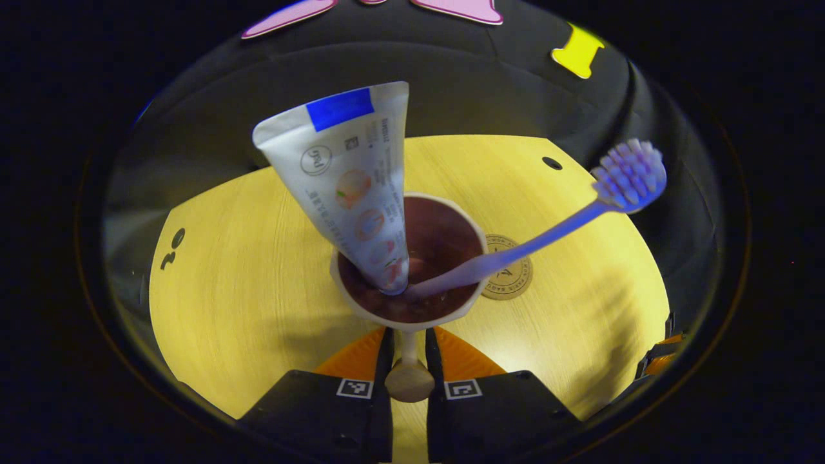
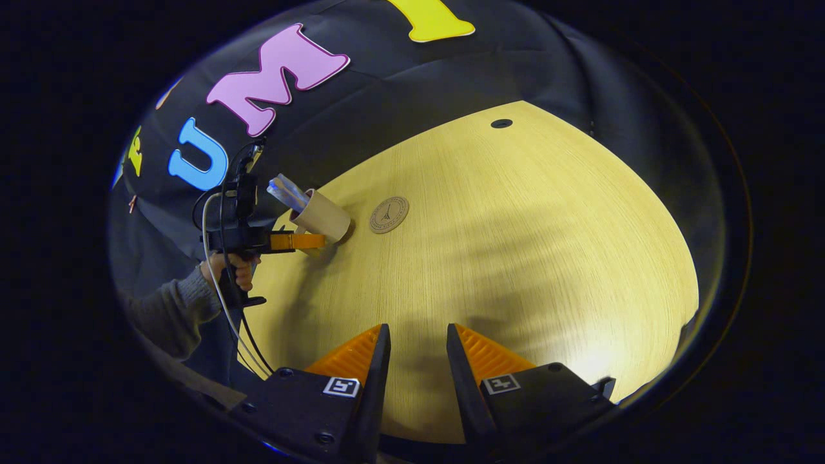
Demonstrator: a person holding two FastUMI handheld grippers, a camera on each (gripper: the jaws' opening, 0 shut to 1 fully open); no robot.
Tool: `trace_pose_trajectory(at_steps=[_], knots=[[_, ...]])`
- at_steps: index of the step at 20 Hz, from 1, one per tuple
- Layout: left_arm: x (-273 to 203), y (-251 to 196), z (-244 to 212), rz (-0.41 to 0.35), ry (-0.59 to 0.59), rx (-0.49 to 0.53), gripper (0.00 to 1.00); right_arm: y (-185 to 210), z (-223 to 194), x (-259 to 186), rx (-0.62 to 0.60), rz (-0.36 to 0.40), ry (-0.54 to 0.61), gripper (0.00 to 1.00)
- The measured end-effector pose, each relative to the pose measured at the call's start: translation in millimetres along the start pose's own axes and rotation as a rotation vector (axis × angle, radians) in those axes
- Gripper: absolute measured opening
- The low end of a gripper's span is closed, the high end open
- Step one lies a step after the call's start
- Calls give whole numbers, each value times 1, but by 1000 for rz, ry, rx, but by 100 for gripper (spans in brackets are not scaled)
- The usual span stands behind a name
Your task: Put the toothbrush and toothpaste on the desktop into the cup, then pick up the cup and place it on the coaster on the desktop.
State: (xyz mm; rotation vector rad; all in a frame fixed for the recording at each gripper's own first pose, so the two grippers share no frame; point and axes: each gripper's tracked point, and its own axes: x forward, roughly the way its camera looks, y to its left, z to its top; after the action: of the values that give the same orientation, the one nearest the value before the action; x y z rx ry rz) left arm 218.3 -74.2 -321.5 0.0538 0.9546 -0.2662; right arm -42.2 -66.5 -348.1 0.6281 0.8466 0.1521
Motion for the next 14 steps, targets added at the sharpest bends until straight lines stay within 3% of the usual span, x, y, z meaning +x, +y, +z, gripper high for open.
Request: trace_pose_trajectory(at_steps=[2,4,5,6,14], knots=[[-1,-12,2,-18,2,16,25,0,0,-3,2,-1,-5,54],[4,-26,4,-30,8,34,25,-2,-1,-7,6,-3,-9,54],[5,-32,6,-36,6,46,30,-4,-1,-9,12,-5,-14,54],[6,-37,9,-43,3,55,25,-6,-2,-11,15,-7,-17,54],[29,-80,34,-67,7,112,25,-35,-1,-22,62,-21,-30,54]])
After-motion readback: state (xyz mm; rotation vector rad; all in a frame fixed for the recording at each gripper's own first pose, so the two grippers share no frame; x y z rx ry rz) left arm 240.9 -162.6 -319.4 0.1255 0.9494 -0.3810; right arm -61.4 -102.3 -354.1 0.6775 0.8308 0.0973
